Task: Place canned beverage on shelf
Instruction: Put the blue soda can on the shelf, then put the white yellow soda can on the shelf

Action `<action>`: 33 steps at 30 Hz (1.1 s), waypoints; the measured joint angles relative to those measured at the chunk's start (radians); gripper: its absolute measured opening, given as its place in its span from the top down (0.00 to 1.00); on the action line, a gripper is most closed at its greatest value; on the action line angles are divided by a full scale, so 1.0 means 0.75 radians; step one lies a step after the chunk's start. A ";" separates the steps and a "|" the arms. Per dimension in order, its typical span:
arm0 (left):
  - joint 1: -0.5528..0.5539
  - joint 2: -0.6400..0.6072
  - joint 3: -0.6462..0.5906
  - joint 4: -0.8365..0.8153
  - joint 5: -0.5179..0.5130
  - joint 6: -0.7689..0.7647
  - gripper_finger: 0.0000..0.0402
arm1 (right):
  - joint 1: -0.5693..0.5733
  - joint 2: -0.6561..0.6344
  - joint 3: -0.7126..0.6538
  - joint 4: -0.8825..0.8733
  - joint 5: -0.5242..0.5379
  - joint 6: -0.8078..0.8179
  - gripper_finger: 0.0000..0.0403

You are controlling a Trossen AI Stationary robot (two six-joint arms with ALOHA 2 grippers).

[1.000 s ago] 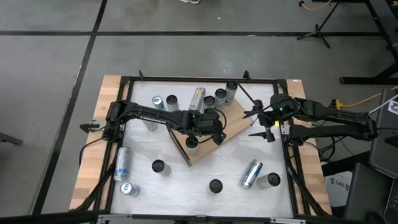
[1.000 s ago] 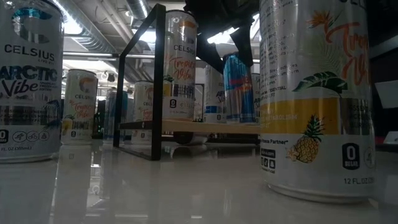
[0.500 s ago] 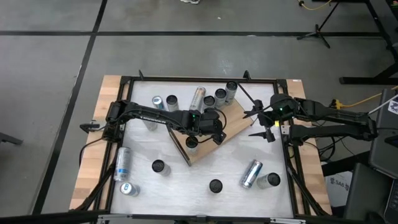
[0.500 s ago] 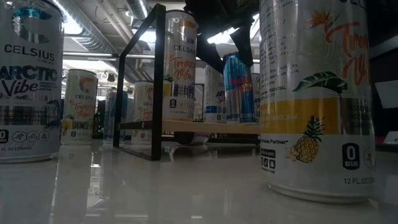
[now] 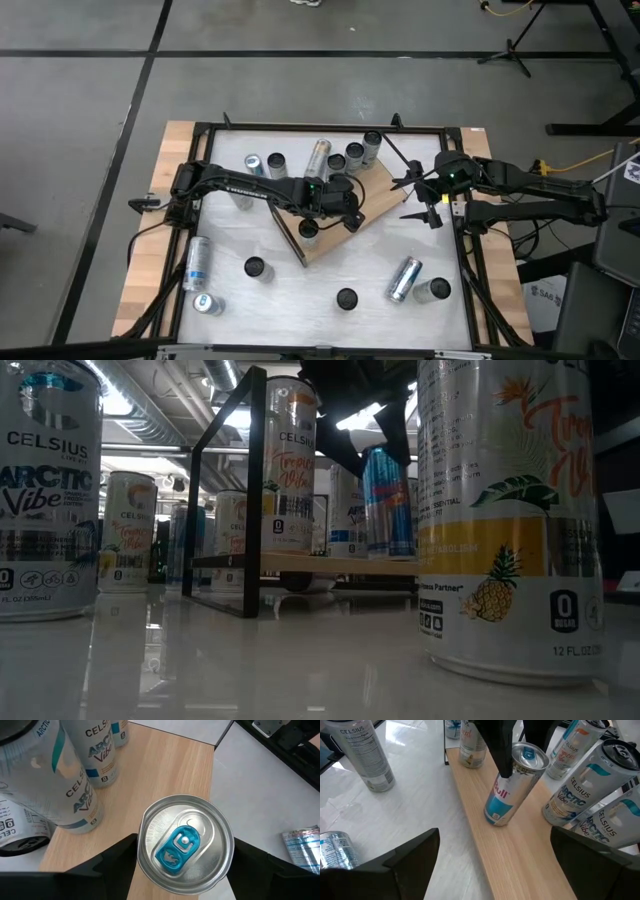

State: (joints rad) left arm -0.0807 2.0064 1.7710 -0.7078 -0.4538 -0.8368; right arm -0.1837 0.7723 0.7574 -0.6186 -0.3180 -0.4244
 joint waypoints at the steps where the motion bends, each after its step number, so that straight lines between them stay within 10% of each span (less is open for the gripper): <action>1: 0.000 0.000 0.000 0.001 0.000 0.000 0.35 | 0.001 0.000 0.000 0.000 0.000 0.000 0.08; 33: 0.018 0.000 0.000 0.101 0.008 0.000 0.15 | 0.001 0.000 0.000 -0.001 -0.001 0.000 0.08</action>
State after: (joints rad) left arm -0.0669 2.0064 1.7710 -0.6323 -0.4480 -0.8368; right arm -0.1833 0.7720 0.7574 -0.6189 -0.3183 -0.4244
